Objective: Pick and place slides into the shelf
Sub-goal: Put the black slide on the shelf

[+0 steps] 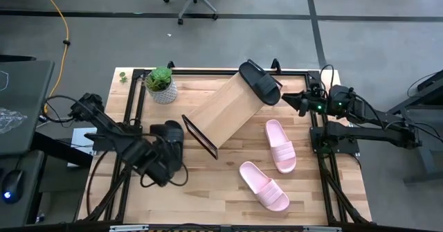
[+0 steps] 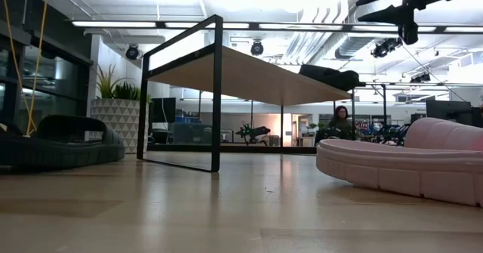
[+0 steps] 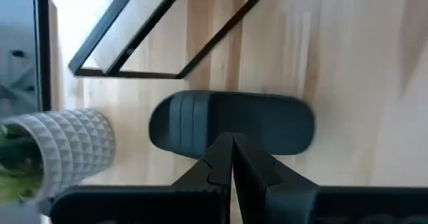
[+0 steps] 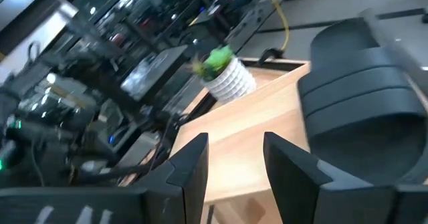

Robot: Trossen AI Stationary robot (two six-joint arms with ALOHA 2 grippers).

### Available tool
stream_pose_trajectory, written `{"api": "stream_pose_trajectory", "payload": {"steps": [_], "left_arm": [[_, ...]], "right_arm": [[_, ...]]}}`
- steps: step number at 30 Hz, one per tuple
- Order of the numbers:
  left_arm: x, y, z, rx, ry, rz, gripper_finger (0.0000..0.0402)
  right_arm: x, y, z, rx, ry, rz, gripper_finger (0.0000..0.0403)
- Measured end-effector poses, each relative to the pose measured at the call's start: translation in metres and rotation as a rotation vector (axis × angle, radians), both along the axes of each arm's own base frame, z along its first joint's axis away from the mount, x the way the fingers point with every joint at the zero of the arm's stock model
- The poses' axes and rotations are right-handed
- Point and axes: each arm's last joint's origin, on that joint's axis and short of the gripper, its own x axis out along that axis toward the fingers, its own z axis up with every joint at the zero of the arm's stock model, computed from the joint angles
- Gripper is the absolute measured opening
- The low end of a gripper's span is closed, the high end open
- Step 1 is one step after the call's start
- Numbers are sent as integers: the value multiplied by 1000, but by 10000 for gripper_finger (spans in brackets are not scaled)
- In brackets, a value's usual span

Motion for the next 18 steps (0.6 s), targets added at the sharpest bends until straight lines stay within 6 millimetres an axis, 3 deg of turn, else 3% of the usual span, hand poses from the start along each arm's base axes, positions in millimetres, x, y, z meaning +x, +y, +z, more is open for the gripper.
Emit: {"api": "stream_pose_trajectory", "payload": {"steps": [4, 12, 18], "left_arm": [[-1, -3, -23, 34, 104, -36, 5], [-26, 3, -83, 139, 348, -30, 16], [-37, 10, -107, 198, 400, -31, 23]], "right_arm": [[-1, -1, 0, 16, -9, -54, 135], [-1, -2, 1, 34, -23, -87, 135], [-1, -3, 1, 24, -20, -101, 135]]}}
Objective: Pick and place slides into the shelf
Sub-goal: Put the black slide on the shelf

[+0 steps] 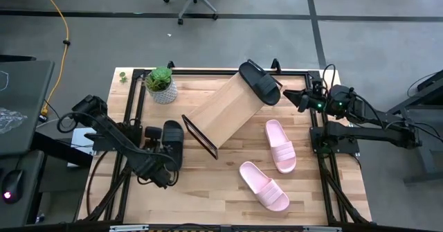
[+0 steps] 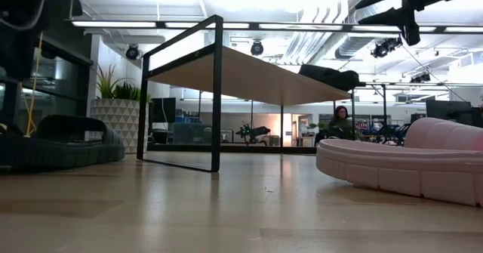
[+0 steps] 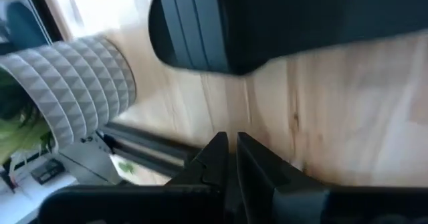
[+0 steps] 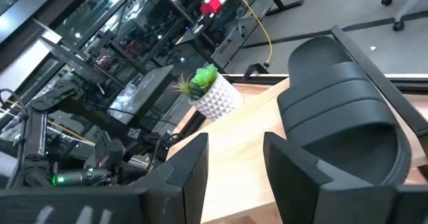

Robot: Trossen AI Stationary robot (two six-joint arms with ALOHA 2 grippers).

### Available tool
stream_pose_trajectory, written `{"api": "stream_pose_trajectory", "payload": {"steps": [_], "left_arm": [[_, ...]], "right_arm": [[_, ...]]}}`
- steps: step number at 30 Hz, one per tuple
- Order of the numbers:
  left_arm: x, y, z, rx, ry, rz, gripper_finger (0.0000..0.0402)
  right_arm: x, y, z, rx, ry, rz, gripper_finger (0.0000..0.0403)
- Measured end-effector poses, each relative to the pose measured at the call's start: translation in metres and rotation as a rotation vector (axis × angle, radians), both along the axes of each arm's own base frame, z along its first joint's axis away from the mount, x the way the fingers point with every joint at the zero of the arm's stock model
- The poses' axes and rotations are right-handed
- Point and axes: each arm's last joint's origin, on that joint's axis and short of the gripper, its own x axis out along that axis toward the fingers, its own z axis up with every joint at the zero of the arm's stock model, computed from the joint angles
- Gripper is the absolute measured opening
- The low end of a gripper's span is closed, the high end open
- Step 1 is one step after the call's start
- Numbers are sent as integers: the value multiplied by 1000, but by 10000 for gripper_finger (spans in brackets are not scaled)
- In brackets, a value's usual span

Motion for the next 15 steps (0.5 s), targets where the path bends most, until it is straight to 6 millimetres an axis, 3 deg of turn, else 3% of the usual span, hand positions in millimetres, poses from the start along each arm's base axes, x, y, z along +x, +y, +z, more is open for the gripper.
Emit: {"api": "stream_pose_trajectory", "payload": {"steps": [10, 15], "left_arm": [[24, -15, -7, -26, -367, -78, 23], [25, -13, -9, 17, -443, -42, 23]], "right_arm": [[1, 2, 0, -47, 25, 73, 135], [1, 3, -1, -42, 27, 119, 135]]}}
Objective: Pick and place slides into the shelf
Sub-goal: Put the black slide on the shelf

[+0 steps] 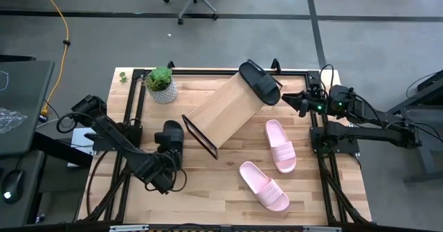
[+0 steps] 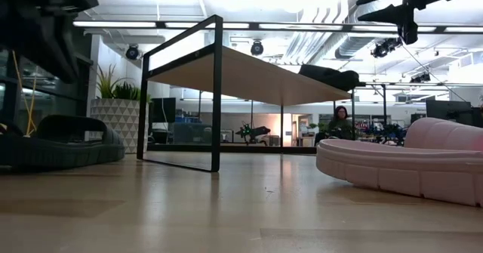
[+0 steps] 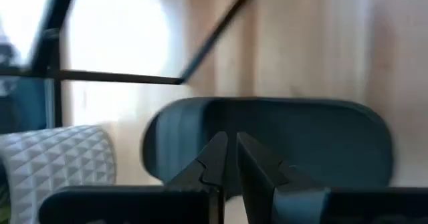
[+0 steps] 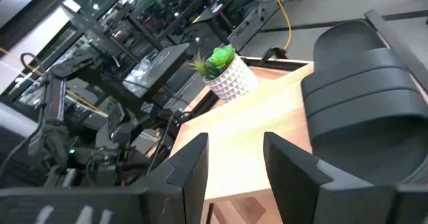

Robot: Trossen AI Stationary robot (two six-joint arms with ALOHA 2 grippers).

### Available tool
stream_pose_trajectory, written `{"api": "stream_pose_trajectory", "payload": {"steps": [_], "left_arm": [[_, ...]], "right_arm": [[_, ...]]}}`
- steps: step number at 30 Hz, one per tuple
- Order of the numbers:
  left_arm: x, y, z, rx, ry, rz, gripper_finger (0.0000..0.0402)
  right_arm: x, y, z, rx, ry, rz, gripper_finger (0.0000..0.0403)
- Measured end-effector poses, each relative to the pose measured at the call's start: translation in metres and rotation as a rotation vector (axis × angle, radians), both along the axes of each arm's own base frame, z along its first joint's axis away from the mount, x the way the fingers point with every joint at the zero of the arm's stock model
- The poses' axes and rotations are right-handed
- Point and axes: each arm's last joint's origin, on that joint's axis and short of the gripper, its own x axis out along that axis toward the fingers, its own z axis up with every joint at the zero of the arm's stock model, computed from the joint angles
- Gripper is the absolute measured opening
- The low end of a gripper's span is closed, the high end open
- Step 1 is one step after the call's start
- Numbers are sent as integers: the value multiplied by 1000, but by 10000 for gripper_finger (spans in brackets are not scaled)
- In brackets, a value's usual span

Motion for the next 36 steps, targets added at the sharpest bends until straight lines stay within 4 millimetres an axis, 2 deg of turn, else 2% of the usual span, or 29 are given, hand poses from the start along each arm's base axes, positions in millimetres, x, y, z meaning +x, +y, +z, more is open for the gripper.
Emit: {"api": "stream_pose_trajectory", "payload": {"steps": [4, 7, 13, 25, 29, 36], "left_arm": [[-1, 5, -11, 15, -56, 48, 24], [-4, 11, -23, -27, -16, 86, 24], [-8, 17, -24, 19, 49, 70, 29], [-6, 20, -24, 55, 82, 14, 146], [-11, 23, -31, 70, 102, 14, 159], [-19, 28, -40, 96, 141, 16, 161]], "right_arm": [[0, 0, 0, -9, 3, 15, 135], [0, 1, 0, -10, 4, 28, 135], [1, 2, 0, -1, 1, 79, 135], [1, 3, 0, -2, 1, 101, 135], [1, 3, 0, -2, 1, 101, 135], [1, 3, 0, 1, 0, 101, 135]]}}
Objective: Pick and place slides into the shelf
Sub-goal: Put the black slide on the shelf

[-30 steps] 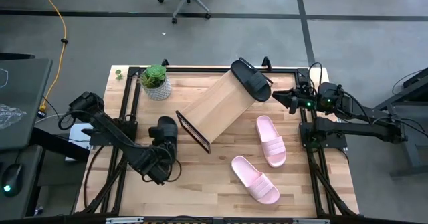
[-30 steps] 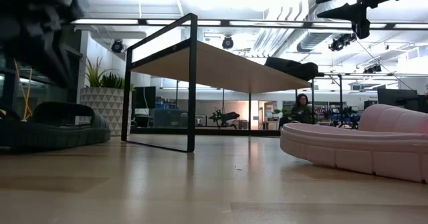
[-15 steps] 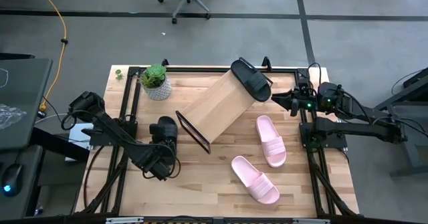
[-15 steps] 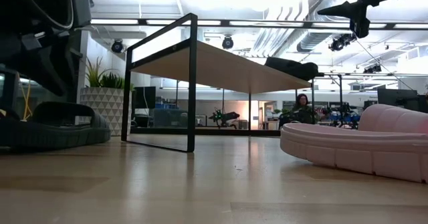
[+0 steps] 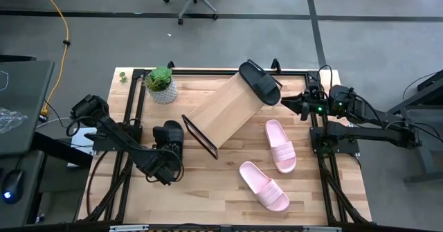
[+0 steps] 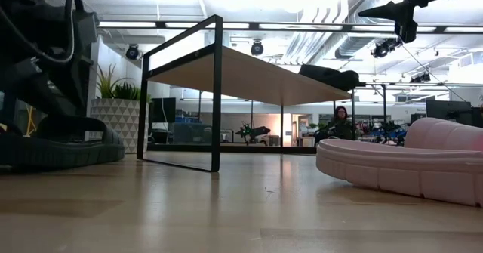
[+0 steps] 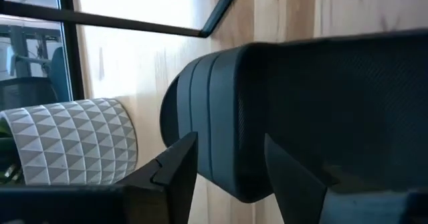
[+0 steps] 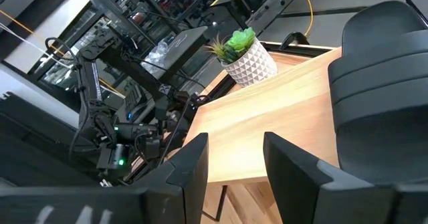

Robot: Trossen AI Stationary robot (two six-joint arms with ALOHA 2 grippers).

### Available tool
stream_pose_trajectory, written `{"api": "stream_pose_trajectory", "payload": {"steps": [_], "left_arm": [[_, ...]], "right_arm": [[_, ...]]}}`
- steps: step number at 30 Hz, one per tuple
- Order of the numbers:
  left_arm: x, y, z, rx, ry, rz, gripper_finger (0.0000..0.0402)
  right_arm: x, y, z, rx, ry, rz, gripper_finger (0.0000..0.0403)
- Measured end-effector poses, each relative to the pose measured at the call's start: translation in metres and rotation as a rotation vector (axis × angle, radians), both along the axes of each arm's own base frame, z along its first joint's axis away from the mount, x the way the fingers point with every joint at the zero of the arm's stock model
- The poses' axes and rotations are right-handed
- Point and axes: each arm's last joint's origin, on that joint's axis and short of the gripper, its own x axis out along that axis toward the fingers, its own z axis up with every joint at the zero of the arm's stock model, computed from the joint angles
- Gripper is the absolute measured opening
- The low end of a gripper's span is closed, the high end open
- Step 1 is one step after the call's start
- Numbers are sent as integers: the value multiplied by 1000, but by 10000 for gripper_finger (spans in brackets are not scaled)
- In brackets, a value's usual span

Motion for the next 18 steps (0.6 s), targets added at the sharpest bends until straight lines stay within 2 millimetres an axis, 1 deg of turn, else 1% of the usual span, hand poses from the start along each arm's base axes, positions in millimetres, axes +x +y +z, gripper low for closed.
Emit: {"api": "stream_pose_trajectory", "payload": {"steps": [4, 12, 15, 18], "left_arm": [[0, 5, -2, 5, 15, 20, 161], [8, 26, -2, -1, 56, 99, 161], [11, 28, -4, -51, 65, 107, 161], [14, 27, -5, -65, 56, 77, 161]], "right_arm": [[0, 0, 0, 0, 0, 0, 135], [0, 0, 0, 5, -1, 5, 135], [0, 1, 0, 13, -3, 28, 135], [0, 1, 0, 16, -4, 44, 135]]}}
